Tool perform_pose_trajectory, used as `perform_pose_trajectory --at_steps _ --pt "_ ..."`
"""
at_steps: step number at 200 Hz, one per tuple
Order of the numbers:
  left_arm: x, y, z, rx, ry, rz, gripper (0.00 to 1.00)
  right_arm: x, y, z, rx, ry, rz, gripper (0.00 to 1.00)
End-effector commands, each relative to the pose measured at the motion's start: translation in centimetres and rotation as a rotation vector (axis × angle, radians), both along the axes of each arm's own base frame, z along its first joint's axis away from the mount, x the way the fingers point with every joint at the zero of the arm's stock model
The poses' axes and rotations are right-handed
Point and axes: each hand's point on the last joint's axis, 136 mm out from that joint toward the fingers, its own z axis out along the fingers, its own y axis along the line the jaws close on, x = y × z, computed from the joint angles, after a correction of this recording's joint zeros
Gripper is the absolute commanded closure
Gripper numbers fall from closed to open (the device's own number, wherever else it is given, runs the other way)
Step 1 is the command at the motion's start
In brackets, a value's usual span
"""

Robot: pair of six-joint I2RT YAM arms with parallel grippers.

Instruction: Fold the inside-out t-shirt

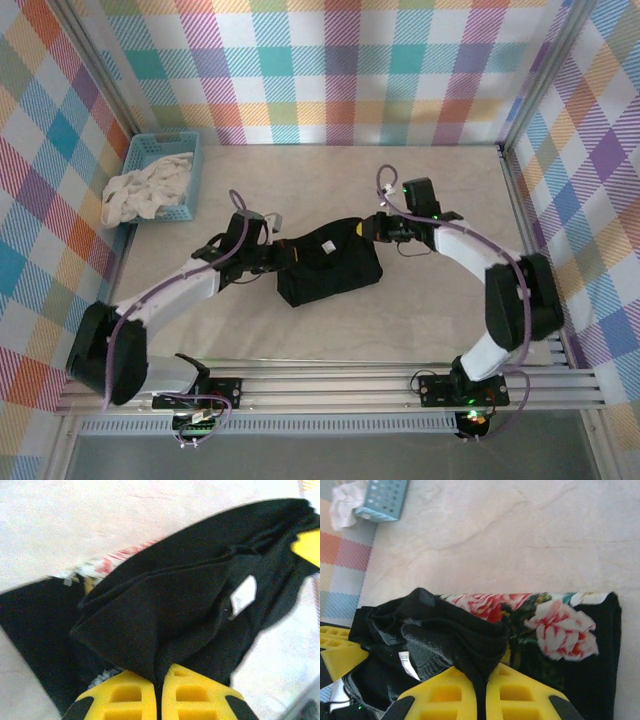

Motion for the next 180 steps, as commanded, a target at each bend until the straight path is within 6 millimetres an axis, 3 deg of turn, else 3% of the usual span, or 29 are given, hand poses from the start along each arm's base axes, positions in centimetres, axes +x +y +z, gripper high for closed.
perform_pose_trajectory --at_steps 1,36,52,76,98,132,152,180 --pt "2.6 2.2 -2.2 0.075 0.032 0.103 1.0 2.6 0.5 -2.1 -0.057 0.045 -0.028 1.0" --pt "5.5 2.8 -7.0 0.17 0.115 0.116 0.88 5.3 1.2 -7.7 -0.15 0.175 -0.043 0.83" --pt "6.6 3.2 -7.9 0.209 0.128 0.129 0.76 5.9 0.5 -8.3 -0.203 0.188 -0.055 0.73" --pt "8.1 4.0 -6.1 0.268 0.052 0.149 0.6 5.7 -1.1 -5.7 -0.243 0.108 -0.055 0.56" --pt "8.1 5.6 -4.3 0.341 -0.002 0.18 0.47 3.5 -2.4 -4.5 -0.268 0.107 -0.029 0.44" --pt "5.4 6.8 -2.8 0.333 -0.011 0.202 0.35 -0.2 -1.7 -5.6 -0.187 0.211 0.012 0.31" --pt "3.9 5.7 -2.1 0.235 -0.024 0.183 0.33 -0.9 -0.6 -6.9 -0.157 0.25 0.03 0.27" --pt "2.5 5.9 -2.2 0.233 -0.009 0.181 0.32 -1.8 1.3 -9.0 -0.154 0.315 0.078 0.25"
